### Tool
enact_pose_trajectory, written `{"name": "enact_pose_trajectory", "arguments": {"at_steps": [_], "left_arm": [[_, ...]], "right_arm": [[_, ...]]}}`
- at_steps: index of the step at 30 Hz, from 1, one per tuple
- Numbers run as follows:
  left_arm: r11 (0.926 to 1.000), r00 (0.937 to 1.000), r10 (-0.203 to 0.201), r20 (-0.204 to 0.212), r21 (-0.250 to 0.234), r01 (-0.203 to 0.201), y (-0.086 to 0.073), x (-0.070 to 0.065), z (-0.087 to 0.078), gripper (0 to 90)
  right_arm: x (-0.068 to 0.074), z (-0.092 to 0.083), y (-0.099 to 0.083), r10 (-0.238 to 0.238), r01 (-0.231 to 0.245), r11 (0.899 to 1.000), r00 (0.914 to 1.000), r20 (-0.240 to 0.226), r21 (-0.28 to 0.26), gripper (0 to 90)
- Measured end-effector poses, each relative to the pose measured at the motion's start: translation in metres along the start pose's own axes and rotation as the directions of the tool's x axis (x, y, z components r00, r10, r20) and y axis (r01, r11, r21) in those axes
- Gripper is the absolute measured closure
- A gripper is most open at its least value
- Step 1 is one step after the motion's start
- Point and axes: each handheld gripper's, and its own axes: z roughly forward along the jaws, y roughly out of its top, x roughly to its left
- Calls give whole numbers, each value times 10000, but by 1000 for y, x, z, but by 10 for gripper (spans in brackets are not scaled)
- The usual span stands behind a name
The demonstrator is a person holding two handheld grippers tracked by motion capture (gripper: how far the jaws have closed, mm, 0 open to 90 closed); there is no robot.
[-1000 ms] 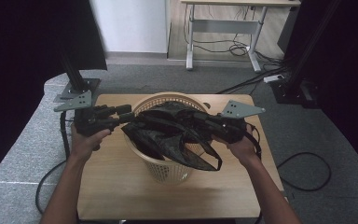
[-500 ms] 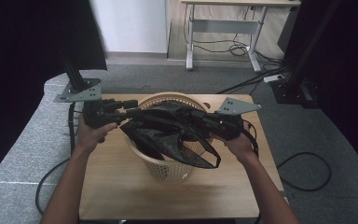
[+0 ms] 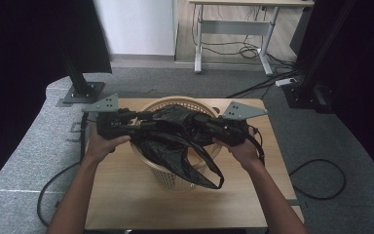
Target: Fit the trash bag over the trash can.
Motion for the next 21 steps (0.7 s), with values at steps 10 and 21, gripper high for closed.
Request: {"name": "enact_pose_trajectory", "arguments": {"at_steps": [10,21], "left_arm": [[9999,9999,76,-132,148,-74,-4,-4,3,818],[9983,9976,-391,-572,-453,365,-2,-6,-4,896]], "right_arm": [[2,-3,1,10,-10,9999,10000,36,-109,892],[-1,-12,-7,149,-148,9998,9998,116,-132,892]]}}
